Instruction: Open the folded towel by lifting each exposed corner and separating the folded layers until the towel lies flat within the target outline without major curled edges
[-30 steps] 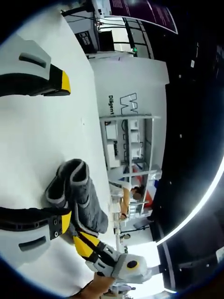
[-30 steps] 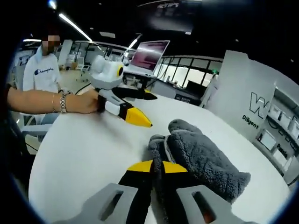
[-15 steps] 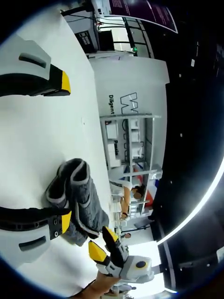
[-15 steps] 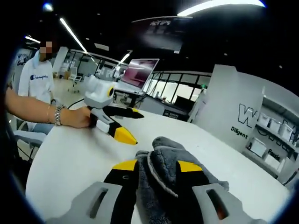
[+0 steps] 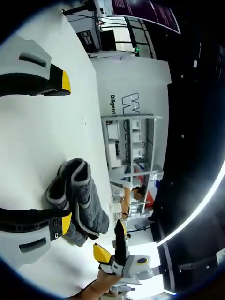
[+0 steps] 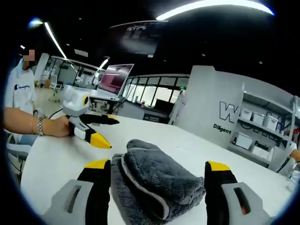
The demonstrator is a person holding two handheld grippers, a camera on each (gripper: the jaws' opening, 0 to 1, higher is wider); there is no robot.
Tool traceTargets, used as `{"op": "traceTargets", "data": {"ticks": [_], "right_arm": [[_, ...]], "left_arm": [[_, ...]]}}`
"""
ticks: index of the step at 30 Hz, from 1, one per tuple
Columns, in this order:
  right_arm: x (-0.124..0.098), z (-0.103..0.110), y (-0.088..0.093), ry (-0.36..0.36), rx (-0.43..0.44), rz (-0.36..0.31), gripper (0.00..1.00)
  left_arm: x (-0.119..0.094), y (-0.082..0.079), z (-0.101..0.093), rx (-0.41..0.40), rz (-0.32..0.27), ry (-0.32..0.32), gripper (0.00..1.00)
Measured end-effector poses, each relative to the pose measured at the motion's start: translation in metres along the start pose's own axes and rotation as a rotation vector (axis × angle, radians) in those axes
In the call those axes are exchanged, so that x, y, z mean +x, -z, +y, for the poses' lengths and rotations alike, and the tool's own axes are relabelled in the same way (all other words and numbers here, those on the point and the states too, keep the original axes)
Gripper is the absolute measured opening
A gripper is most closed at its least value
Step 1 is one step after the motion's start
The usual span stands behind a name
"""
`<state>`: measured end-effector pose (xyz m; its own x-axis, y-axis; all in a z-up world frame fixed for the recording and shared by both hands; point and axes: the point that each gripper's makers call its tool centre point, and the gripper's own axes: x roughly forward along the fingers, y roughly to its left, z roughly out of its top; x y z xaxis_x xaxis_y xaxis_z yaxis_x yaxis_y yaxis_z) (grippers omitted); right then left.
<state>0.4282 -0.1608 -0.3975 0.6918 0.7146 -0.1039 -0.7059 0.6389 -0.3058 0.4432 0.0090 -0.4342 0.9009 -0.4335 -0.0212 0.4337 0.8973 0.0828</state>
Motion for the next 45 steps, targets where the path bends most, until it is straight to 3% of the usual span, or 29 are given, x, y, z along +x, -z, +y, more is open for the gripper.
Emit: {"op": "traceTargets", "data": {"ticks": [5,13,27,34,41,45], "right_arm": [[-0.001,-0.005,-0.001,0.021,0.027,-0.009,0.99],[-0.004,-0.017,-0.001,0.047,0.057,-0.023,0.99],[0.001,-0.002,0.001,0.009,-0.008,0.015,0.99],[0.000,0.002,0.008,0.004,-0.102,0.060,0.99],[-0.003,0.002,0.006,0.026,-0.248,0.091,0.84],[-0.001,0.002,0.016,0.019,-0.372,0.174,0.78]], "left_arm": [[0.001,0.000,0.002,0.005,0.001,-0.006,0.99],[0.002,-0.001,0.007,0.003,0.000,-0.013,0.99],[0.004,-0.002,0.006,0.003,-0.004,-0.005,0.99],[0.005,-0.003,0.008,0.000,-0.007,-0.007,0.99],[0.005,-0.003,0.008,0.000,-0.006,-0.008,0.99],[0.005,-0.003,0.008,-0.001,-0.007,-0.007,0.99]]}}
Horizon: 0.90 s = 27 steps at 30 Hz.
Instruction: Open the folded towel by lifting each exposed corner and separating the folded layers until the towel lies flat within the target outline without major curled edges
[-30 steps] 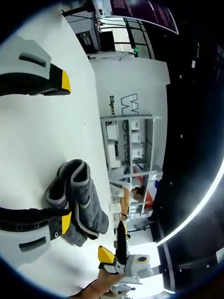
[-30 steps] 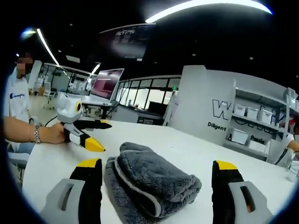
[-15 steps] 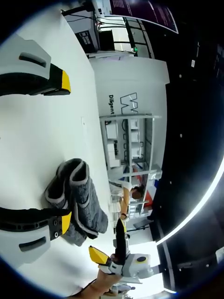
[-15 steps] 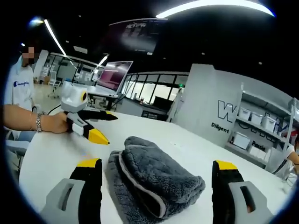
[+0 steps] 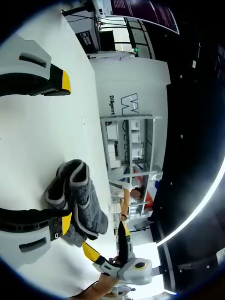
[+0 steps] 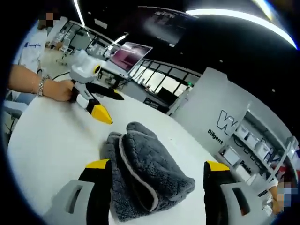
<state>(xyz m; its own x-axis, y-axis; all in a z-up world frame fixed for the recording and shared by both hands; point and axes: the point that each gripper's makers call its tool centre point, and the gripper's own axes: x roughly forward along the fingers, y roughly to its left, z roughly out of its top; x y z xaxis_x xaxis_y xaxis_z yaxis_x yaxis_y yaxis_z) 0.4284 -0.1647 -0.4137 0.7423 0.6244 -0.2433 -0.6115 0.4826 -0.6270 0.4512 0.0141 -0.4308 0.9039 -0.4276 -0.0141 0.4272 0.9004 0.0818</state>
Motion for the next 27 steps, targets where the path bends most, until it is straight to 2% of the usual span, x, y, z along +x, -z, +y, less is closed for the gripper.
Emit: {"op": "traceTargets", "data": {"ticks": [8,10,14,16,19,20,22,25,27], "right_arm": [[0.004,0.004,-0.006,-0.022,-0.117,0.034,0.67],[0.007,0.007,-0.006,-0.033,-0.179,0.058,0.62],[0.015,0.013,-0.001,-0.055,-0.246,0.105,0.54],[0.019,0.015,0.000,-0.063,-0.256,0.115,0.50],[0.023,0.018,0.001,-0.078,-0.277,0.131,0.38],[0.025,0.019,0.002,-0.086,-0.278,0.136,0.37],[0.027,0.021,0.004,-0.099,-0.272,0.148,0.35],[0.029,0.024,0.008,-0.129,-0.255,0.160,0.23],[0.029,0.025,0.008,-0.136,-0.255,0.161,0.19]], "left_arm": [[0.000,0.000,0.000,-0.002,0.000,0.001,0.99],[0.001,0.000,0.001,-0.003,0.000,0.002,0.99],[0.004,-0.001,0.006,-0.006,-0.002,0.002,0.99],[0.005,-0.001,0.008,-0.008,-0.002,0.004,0.99],[0.005,-0.001,0.007,-0.008,-0.002,0.004,0.99],[0.004,-0.001,0.005,-0.007,-0.002,0.006,0.99],[0.002,0.000,0.003,-0.008,-0.002,0.006,0.99],[0.002,0.000,0.004,-0.008,-0.002,0.006,0.99],[0.003,0.000,0.004,-0.008,-0.001,0.008,0.99]]}}
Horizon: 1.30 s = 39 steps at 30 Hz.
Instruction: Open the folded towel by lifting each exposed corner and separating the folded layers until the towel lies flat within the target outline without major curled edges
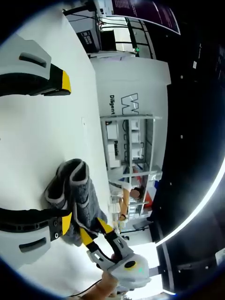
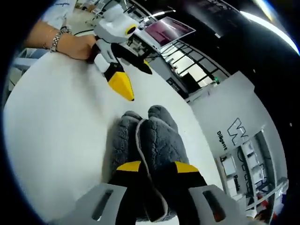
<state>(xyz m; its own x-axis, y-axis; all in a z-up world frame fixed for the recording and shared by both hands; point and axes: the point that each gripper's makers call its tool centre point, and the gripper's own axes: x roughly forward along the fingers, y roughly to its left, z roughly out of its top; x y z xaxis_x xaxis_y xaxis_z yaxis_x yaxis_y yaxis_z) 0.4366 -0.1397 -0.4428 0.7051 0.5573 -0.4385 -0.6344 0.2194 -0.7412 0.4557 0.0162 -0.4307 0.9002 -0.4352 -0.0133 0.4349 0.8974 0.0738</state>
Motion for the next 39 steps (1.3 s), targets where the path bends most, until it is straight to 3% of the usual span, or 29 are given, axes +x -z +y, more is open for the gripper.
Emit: {"op": "traceTargets", "data": {"ticks": [5,15,39], "right_arm": [[-0.001,0.004,0.001,-0.019,-0.002,0.000,0.08],[-0.018,0.017,-0.003,-0.029,-0.003,0.008,0.06],[-0.021,-0.030,-0.020,0.045,-0.028,0.039,0.03]], "left_arm": [[-0.001,0.000,-0.003,-0.001,0.000,0.001,0.99],[-0.004,-0.001,-0.004,0.001,0.000,-0.001,0.99],[-0.007,-0.004,-0.005,-0.010,-0.014,-0.001,0.99]]}}
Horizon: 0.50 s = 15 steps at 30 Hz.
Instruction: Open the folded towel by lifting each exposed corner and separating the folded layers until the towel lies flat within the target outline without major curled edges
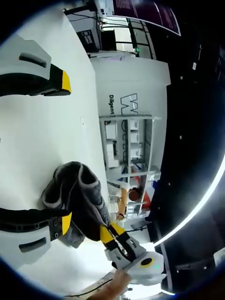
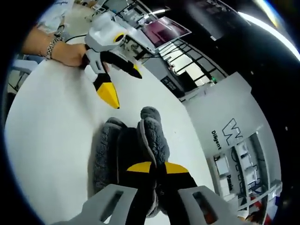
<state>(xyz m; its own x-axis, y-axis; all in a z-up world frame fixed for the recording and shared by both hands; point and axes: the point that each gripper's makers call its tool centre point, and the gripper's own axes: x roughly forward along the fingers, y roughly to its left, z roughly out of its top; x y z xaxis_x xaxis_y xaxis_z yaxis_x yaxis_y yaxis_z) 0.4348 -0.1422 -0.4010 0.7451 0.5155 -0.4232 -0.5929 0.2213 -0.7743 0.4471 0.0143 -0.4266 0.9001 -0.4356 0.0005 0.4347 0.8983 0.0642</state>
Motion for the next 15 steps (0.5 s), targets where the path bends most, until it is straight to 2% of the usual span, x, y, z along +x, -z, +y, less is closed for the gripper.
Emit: {"op": "traceTargets", "data": {"ticks": [9,15], "right_arm": [[0.003,-0.023,-0.001,0.013,-0.009,0.024,0.03],[-0.002,-0.026,0.001,0.005,0.038,0.043,0.03]], "left_arm": [[0.001,0.000,0.000,0.000,0.002,-0.001,0.99],[0.001,0.000,0.000,0.000,0.002,0.000,0.99]]}}
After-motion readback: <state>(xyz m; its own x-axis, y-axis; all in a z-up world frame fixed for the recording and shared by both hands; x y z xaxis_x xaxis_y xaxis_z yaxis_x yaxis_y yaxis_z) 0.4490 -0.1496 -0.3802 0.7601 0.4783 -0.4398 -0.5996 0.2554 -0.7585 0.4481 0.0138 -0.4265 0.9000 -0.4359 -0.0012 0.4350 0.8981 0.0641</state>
